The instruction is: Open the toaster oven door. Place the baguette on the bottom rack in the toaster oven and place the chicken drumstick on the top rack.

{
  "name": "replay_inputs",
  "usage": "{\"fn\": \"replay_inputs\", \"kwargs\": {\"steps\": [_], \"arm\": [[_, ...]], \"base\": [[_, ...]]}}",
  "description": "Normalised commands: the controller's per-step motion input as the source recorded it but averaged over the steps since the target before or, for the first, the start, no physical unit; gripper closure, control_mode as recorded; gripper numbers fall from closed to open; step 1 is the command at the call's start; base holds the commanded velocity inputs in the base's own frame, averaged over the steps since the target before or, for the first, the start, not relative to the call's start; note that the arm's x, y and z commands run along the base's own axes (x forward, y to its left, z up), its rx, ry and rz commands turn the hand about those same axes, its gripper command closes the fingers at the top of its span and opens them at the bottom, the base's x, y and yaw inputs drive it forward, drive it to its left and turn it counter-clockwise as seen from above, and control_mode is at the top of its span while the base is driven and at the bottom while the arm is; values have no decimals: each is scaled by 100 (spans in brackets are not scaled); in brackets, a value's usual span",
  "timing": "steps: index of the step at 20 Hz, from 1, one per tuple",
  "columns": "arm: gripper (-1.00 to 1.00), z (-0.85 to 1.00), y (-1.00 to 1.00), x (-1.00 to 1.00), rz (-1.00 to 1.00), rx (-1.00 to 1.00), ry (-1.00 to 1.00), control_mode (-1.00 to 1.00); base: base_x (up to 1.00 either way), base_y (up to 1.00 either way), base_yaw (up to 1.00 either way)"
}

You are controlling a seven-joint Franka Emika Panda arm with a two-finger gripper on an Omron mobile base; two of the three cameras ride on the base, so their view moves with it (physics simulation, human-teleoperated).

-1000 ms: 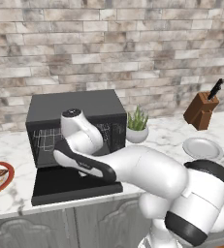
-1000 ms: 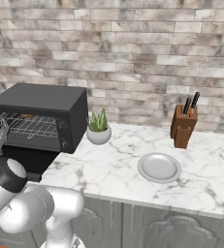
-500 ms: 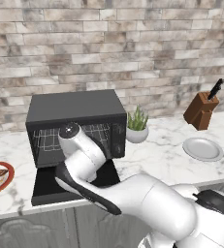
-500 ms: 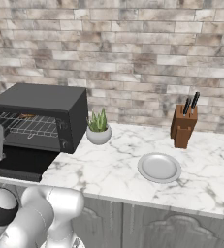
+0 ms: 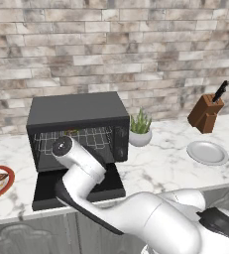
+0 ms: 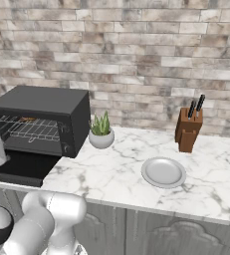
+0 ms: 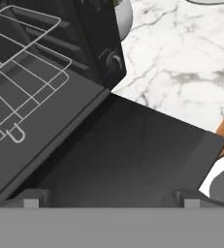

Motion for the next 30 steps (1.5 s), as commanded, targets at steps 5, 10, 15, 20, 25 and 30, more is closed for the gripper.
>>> {"fn": "replay_inputs", "kwargs": {"steps": [5,10,15,20,25,30], "arm": [[-100,9,-5,3,9,-26,0,-100],[-100,0,0,11,5,-24,-2,-100],[-100,0,-2,14,6,-11,-9,-100],[-100,0,-2,23,7,-9,-2,-100],[-100,-6,-2,26,11,-8,-7,-100],[-100,-9,0,30,1,-10,-6,-100]], "base": [[0,0,0],[0,0,0],[0,0,0],[0,0,0],[0,0,0],[0,0,0]]}}
